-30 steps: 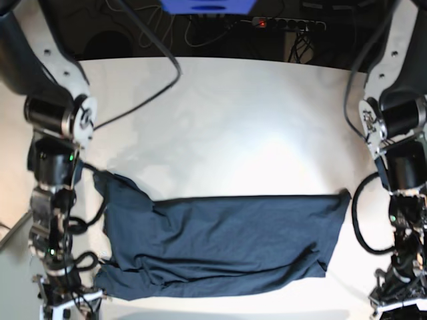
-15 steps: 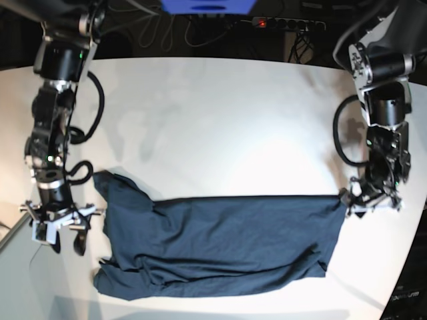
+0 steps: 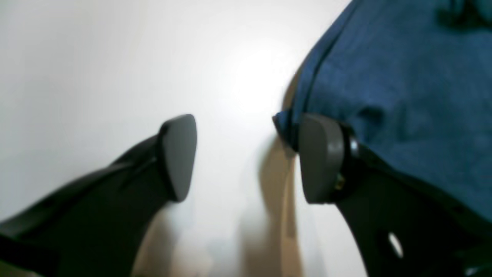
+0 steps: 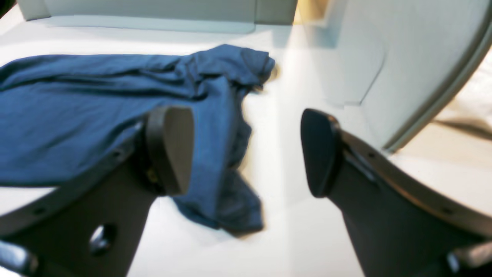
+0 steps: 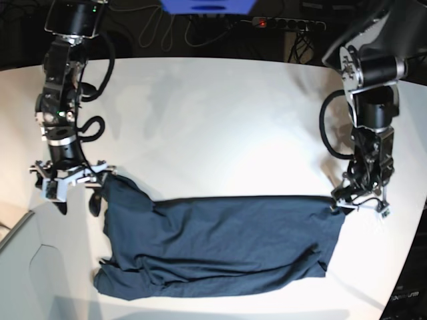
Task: Layout the t-shirt on the table in an organized manner, then fold the t-shirt properly
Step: 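Release the shirt and raise both grippers above its edges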
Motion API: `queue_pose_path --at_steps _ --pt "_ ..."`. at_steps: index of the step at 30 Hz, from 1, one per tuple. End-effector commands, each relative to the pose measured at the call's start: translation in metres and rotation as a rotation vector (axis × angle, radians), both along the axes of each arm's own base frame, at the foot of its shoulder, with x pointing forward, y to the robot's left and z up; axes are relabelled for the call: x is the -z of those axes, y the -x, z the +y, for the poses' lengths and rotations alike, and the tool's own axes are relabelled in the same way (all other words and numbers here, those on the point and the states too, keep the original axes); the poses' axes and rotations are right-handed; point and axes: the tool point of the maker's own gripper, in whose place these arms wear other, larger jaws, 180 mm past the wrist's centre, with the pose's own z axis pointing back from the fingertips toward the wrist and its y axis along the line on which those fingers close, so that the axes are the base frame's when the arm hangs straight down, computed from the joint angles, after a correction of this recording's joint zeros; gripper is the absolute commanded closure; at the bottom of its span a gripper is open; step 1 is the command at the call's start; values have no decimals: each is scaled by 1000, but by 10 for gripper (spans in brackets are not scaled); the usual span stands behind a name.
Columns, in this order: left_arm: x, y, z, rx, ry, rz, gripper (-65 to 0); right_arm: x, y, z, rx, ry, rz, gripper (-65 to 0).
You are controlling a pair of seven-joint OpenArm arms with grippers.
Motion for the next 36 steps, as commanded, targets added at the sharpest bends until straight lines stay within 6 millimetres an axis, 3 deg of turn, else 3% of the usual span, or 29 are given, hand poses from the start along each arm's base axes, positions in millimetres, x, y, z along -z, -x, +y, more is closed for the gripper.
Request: queue_pose_path --at_steps 1,10,17,23,27,31,36 --pt "-23 -21 0 26 -34 -62 -405 -18 -5 -1 -2 -1 -62 -409" --pt "-34 -34 -15 121 -146 -125 -404 -14 -2 -1 -4 -1 -52 -408" --pt "-26 -33 -16 114 -134 -101 -396 -14 -2 0 -5 -1 -53 -408" --pt "-47 -33 -26 141 -149 -184 -190 -16 -5 1 -8 -2 -58 -408" --pt "-61 -35 -28 145 -162 -230 -231 -20 -9 1 -8 -3 -70 -408" --pt "-61 -26 -27 151 -178 -234 -300 -21 -10 1 -8 -4 -72 -409" --pt "-31 -14 -21 141 -166 -155 -464 -15 -13 1 -7 -12 -58 -410"
